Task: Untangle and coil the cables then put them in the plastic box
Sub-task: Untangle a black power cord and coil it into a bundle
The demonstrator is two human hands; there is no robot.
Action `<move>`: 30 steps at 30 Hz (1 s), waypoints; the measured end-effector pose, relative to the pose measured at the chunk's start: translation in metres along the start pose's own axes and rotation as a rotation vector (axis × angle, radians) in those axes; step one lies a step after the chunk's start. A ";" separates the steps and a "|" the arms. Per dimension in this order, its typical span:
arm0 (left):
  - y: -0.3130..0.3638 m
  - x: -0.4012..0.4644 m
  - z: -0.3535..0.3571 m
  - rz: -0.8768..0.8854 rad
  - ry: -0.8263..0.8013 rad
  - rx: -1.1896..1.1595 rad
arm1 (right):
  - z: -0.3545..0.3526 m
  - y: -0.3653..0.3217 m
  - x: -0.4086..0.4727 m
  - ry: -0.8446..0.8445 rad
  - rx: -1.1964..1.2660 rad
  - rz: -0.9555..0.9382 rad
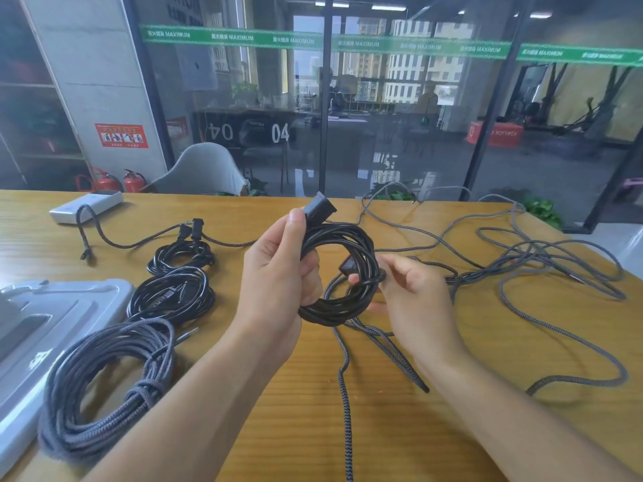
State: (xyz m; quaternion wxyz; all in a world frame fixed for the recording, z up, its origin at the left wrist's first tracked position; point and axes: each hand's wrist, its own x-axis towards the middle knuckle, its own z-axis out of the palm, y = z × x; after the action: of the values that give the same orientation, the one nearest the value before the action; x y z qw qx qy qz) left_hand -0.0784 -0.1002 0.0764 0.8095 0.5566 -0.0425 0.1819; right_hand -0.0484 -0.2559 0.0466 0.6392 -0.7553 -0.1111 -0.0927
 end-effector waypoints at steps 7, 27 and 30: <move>0.001 0.000 -0.001 0.084 0.082 0.098 | 0.002 -0.005 -0.005 -0.340 0.066 0.000; -0.014 0.004 -0.001 0.164 0.109 0.334 | 0.000 -0.009 -0.006 -0.365 0.225 0.083; -0.015 0.006 -0.001 0.139 0.094 0.361 | -0.003 -0.008 -0.002 -0.347 0.328 0.135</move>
State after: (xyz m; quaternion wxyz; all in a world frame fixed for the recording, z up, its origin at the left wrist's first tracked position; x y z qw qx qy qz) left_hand -0.0679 -0.1022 0.0639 0.6833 0.6792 -0.0095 0.2678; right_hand -0.0524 -0.2580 0.0542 0.7293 -0.6518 -0.1819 0.1007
